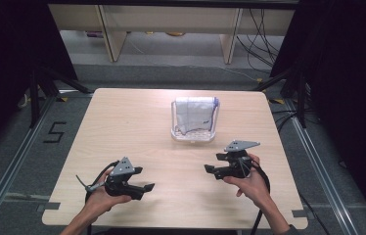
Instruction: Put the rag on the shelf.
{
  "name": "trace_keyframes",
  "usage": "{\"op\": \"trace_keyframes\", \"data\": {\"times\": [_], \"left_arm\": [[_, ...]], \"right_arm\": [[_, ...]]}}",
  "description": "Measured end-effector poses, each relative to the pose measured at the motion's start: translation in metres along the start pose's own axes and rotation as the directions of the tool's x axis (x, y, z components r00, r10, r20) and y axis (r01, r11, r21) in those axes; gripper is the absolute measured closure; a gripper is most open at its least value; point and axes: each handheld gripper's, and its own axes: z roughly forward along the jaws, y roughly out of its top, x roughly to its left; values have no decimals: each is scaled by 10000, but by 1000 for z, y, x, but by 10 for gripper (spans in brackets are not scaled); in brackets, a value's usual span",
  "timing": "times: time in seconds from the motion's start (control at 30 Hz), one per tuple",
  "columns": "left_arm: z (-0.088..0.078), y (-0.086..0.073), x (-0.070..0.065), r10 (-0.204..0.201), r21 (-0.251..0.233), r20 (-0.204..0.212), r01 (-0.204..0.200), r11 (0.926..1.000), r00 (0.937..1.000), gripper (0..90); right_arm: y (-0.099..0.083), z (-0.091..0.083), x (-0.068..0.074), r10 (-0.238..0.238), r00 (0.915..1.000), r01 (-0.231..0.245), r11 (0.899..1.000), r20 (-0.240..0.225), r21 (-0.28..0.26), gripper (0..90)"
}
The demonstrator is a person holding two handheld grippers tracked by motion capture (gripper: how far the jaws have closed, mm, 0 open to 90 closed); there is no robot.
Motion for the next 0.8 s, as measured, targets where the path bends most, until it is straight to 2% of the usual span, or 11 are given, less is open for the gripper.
{"op": "trace_keyframes", "data": {"times": [0.07,0.13,0.17,0.2,0.23,0.27,0.3,0.37,0.6,0.77,0.8], "left_arm": [[0,-1,-1,38,4,38,-38,10000,10000,229],[0,-2,-3,-68,-103,77,69,9999,9999,230],[0,-3,-3,-67,-96,104,68,9999,9999,229],[-1,-4,-2,188,124,-31,-187,9997,9998,229],[0,-5,-4,-40,-18,104,40,10000,9999,228],[0,-6,-5,-67,-71,108,68,10000,9999,227],[0,-7,-5,-49,-67,111,50,10000,9999,227],[0,-9,-5,-25,38,96,25,10000,10000,226],[2,-15,-9,-5,71,68,4,10000,10000,224],[2,-19,-17,183,308,216,-190,9993,9996,220],[3,-20,-20,90,222,244,-96,9997,9997,219]], "right_arm": [[-4,1,2,-85,10000,85,10000,5,18,317],[-7,3,6,108,9999,-108,9999,-54,62,316],[-8,4,5,-86,9999,87,9999,-83,110,316],[-10,4,6,-72,9999,73,9999,-78,106,316],[-12,5,7,-67,10000,68,9999,-44,140,315],[-13,5,9,-32,10000,33,9997,-85,229,314],[-15,6,11,73,9999,-69,9995,-121,313,314],[-18,7,10,-175,9998,176,9994,-26,302,313],[-28,8,17,-105,9998,115,9987,-196,494,301],[-35,6,20,-83,9993,106,9981,-364,612,291],[-37,6,21,-117,9992,141,9980,-392,613,290]]}}
